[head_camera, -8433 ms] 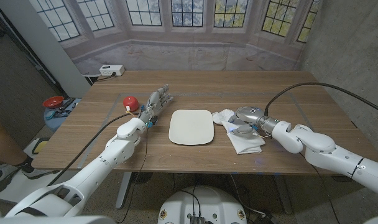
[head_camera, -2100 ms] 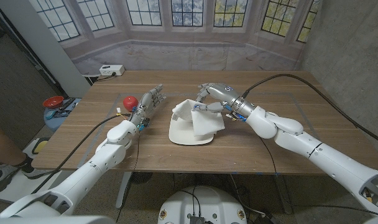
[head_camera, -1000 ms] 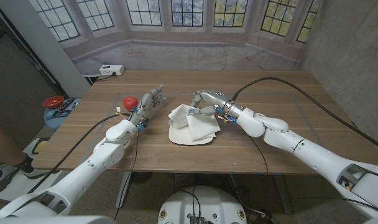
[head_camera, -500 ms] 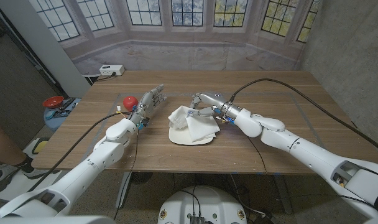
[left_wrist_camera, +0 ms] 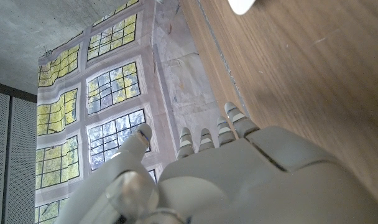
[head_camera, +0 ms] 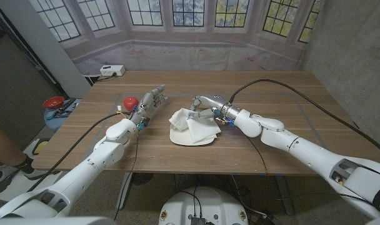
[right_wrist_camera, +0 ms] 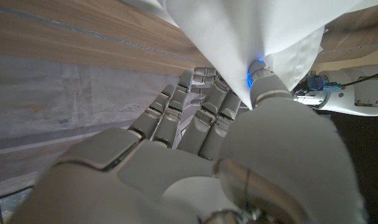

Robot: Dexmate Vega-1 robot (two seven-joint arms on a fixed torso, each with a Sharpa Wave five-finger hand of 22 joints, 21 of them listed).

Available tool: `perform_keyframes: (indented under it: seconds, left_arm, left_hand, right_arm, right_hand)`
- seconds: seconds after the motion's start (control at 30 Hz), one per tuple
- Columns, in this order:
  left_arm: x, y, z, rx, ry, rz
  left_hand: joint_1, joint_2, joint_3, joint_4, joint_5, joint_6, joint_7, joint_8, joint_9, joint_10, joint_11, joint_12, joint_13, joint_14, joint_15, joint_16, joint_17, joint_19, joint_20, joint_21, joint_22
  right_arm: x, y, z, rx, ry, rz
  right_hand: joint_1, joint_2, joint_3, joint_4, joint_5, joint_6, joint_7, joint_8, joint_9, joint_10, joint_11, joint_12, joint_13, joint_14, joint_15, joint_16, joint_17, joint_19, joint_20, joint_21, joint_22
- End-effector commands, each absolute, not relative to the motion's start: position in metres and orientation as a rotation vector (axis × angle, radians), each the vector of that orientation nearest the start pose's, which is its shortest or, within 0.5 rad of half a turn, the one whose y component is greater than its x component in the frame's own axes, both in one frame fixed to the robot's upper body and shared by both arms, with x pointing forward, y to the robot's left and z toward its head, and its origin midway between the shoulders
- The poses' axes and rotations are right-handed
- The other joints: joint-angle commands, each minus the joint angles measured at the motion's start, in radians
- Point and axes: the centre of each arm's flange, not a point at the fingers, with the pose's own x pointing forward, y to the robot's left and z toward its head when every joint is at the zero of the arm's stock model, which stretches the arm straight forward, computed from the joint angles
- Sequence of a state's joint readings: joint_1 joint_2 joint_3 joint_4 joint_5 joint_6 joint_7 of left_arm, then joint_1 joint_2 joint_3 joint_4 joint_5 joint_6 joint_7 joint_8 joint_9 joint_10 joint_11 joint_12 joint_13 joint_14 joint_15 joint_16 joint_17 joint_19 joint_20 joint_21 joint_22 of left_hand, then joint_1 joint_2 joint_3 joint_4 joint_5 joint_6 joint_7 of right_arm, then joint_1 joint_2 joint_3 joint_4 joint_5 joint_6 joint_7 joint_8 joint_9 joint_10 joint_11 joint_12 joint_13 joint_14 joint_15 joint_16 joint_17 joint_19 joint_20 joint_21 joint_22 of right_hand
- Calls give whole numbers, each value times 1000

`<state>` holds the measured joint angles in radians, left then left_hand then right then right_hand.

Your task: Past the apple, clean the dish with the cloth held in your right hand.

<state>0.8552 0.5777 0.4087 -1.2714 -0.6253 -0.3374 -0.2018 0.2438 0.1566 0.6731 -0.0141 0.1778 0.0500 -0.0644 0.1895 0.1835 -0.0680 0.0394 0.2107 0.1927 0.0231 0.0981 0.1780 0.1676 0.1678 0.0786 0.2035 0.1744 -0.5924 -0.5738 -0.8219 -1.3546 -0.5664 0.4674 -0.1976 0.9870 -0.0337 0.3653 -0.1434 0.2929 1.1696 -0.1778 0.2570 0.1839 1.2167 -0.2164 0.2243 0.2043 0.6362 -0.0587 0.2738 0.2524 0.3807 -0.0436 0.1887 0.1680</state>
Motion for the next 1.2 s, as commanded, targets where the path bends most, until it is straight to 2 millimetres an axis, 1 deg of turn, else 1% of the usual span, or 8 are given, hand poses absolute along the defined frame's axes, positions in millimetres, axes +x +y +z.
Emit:
perform_keyframes:
  seconds: [0.03, 0.1, 0.33, 0.6, 0.83, 1.0, 1.03, 1.2]
  left_arm:
    - [647, 291, -49, 110, -568, -365]
    - [647, 291, -49, 110, -568, -367]
    - [648, 289, -47, 116, -569, -375]
    - [649, 288, -45, 117, -567, -379]
    - [650, 287, -45, 119, -565, -379]
    - [650, 287, -45, 120, -565, -376]
    - [650, 287, -44, 120, -565, -376]
    - [651, 286, -44, 121, -564, -378]
  left_hand:
    - [10, 1, 1, -5, 3, 7, -3, 1, 4, 5, -4, 3, 5, 0, -1, 0, 3, 3, 6, -3, 4]
    - [10, 1, 1, -6, 3, 7, -3, 1, 4, 4, -4, 3, 5, 0, -1, 0, 3, 3, 6, -3, 4]
    - [10, 2, 0, -6, 3, 8, -2, 1, 4, 5, -4, 3, 5, 0, 0, 0, 3, 3, 7, -2, 4]
    - [10, 2, 0, -6, 3, 9, -3, 1, 4, 5, -3, 3, 5, 0, 0, 0, 4, 3, 7, -2, 4]
    - [9, 3, 0, -6, 3, 8, -3, 1, 4, 4, -2, 3, 5, -1, 0, 0, 4, 3, 7, -3, 4]
    - [9, 3, 0, -6, 3, 8, -2, 1, 5, 4, -3, 3, 5, -1, 1, 1, 4, 3, 7, -2, 4]
    - [9, 3, 0, -5, 3, 9, -2, 1, 5, 4, -2, 2, 5, 0, 1, 1, 4, 3, 7, -2, 4]
    - [9, 4, 0, -6, 4, 8, -1, 1, 5, 3, -4, 2, 5, 0, 0, 1, 4, 3, 7, -2, 4]
  right_arm:
    - [609, -97, -29, -1339, -1022, 486]
    - [608, -97, -29, -1343, -1017, 491]
    - [606, -96, -28, -1355, -1004, 514]
    - [609, -78, -27, -1364, -969, 550]
    - [609, -71, -24, -1356, -927, 592]
    - [606, -69, -20, -1362, -910, 615]
    - [605, -68, -19, -1366, -909, 619]
    - [602, -66, -14, -1373, -900, 624]
  right_hand:
    - [-21, 0, 4, 10, 5, 14, -44, -16, 3, -29, -1, -16, 0, -23, -138, -17, -2, -23, -13, -6, 1]
    - [-26, -3, 6, 9, 7, -1, -44, -24, 4, -45, -2, -23, -1, -38, -136, -28, -5, -35, -7, -7, 0]
    - [-33, -8, 12, 7, 12, -22, -45, -35, 4, -71, -2, -33, -3, -57, -135, -42, -9, -46, -3, -6, 0]
    - [-40, -19, 18, 4, 21, -56, -46, -49, 3, -107, -3, -40, -5, -89, -130, -57, -12, -56, 1, -5, 0]
    - [-55, -36, 24, 2, 35, -117, -45, -66, 1, -181, -3, -48, -8, -137, -127, -69, -11, -66, 4, -4, 0]
    - [-65, -49, 31, 0, 45, -187, -45, -75, -1, -251, -2, -51, -11, -167, -101, -73, -16, -73, 9, -3, 0]
    - [-65, -49, 31, 0, 46, -192, -45, -75, -1, -256, -2, -51, -12, -170, -101, -74, -16, -73, 10, -3, 0]
    - [-68, -73, 34, -6, 55, -264, -44, -79, -1, -328, -2, -54, -15, -212, -82, -80, -25, -89, 23, -5, 0]
